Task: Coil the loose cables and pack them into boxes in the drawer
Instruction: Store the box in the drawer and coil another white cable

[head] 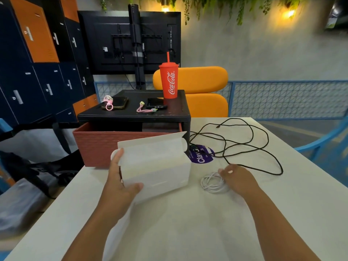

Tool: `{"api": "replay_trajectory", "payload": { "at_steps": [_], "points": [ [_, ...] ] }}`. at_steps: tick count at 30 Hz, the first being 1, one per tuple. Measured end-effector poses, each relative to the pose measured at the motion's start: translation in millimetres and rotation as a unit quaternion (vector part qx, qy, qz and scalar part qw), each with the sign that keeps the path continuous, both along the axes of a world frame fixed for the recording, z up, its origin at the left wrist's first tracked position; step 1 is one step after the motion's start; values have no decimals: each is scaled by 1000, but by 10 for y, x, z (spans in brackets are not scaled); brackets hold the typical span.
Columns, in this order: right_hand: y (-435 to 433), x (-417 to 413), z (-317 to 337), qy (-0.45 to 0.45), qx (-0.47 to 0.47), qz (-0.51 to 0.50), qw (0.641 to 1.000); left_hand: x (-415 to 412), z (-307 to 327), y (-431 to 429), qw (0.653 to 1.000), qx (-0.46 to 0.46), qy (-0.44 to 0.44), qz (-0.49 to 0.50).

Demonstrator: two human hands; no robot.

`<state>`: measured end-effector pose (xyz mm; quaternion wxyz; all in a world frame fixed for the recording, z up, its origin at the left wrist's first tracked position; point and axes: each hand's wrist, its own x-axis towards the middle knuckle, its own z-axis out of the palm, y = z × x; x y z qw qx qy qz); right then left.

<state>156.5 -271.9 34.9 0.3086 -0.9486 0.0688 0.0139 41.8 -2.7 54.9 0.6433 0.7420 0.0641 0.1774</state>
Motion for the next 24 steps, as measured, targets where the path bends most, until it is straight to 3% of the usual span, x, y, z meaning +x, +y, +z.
{"api": "replay_trajectory", "payload": {
  "at_steps": [4,10,24],
  "points": [
    [24,75,-80,63,-25,-9,998,199,-43,-78,1000,21,10,3],
    [104,129,-147,43,-90,25,995,432,-115,-164,1000,29,6,9],
    [144,55,-48,-154,67,23,986,471,-229,-192,998,64,-22,13]
  ]
}}
